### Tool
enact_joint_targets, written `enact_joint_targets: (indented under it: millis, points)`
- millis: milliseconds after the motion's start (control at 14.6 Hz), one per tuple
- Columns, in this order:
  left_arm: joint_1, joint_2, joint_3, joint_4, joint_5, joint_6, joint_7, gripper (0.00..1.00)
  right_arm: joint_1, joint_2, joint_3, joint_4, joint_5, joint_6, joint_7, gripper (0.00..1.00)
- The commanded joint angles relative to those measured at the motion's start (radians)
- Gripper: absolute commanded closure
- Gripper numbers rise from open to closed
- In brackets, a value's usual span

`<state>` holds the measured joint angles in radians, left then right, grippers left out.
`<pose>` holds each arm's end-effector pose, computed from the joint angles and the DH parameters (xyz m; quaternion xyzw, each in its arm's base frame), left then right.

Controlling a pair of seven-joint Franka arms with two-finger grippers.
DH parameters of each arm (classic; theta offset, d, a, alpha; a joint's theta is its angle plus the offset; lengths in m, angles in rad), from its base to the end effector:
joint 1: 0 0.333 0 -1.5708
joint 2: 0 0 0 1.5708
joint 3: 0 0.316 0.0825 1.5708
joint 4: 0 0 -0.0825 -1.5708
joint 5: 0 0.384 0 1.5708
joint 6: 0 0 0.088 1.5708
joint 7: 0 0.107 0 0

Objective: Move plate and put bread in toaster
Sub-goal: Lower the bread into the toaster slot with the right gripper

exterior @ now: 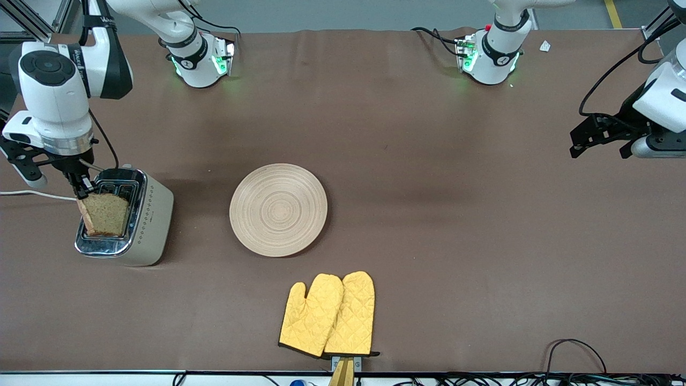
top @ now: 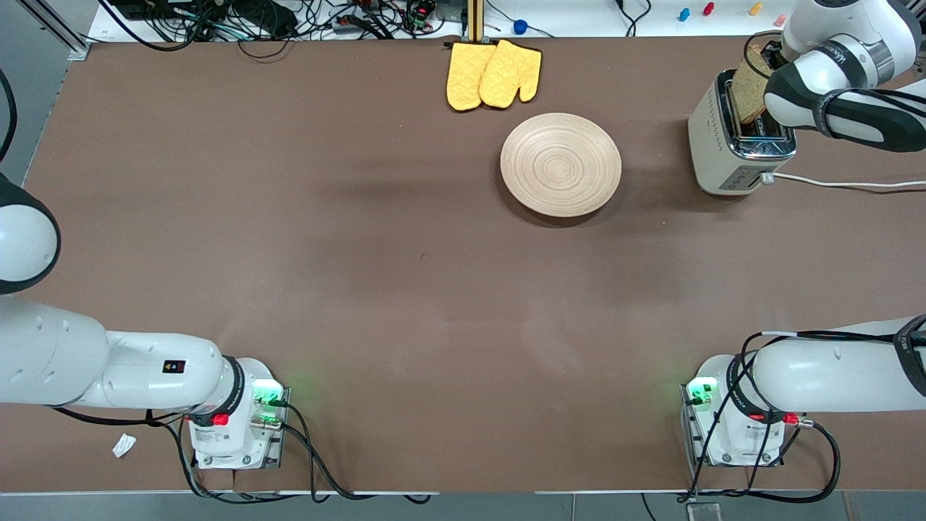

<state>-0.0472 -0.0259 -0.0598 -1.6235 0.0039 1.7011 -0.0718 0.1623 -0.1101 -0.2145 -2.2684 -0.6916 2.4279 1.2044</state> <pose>0.5558 -0.0598 0.6258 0.9985 -0.0178 0.0517 0.0019 0.5257 -0.0314 0.4316 0.8880 -0.3689 0.2398 0.1340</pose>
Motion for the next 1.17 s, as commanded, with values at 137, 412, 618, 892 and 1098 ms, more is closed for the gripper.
enact_joint_targets:
  millis: [137,412,618,892,1098]
  points:
    - [0.001,-0.02,0.005,-0.016,-0.012,-0.001,0.012,0.0,-0.012,-0.028,0.011,-0.031,-0.026,0.016,0.023,0.0]
    - [0.0,-0.02,0.005,-0.016,-0.012,-0.001,0.012,0.0,-0.017,-0.029,0.009,-0.013,-0.026,0.013,0.004,0.0]
    - [0.0,-0.02,0.005,-0.016,-0.012,-0.001,0.012,0.0,-0.017,-0.052,0.009,-0.014,-0.025,-0.01,0.003,0.0]
    - [0.001,-0.02,0.005,-0.016,-0.012,-0.001,0.012,0.0,-0.017,-0.086,0.007,-0.022,-0.023,-0.038,0.001,0.0]
    - [0.001,-0.02,0.005,-0.016,-0.012,-0.001,0.012,0.0,-0.015,-0.112,0.007,-0.028,-0.023,-0.071,0.001,0.0]
